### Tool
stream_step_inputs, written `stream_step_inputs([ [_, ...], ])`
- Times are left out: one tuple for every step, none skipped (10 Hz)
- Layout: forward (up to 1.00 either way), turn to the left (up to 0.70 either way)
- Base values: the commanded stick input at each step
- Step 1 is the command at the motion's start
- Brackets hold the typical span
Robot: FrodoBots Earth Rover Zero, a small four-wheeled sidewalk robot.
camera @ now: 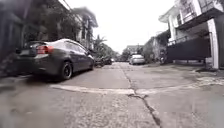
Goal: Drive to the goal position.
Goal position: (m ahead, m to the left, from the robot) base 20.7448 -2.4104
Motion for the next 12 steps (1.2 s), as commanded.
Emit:
stream_step_inputs([
  [1.0,0.0],
  [1.0,0.0],
  [1.0,0.0],
  [1.0,0.0],
  [1.0,0.0],
  [1.0,0.0],
  [1.0,0.0],
  [1.0,0.0],
  [1.0,0.0],
  [1.0,0.0],
  [1.0,0.0],
  [1.0,-0.15],
])
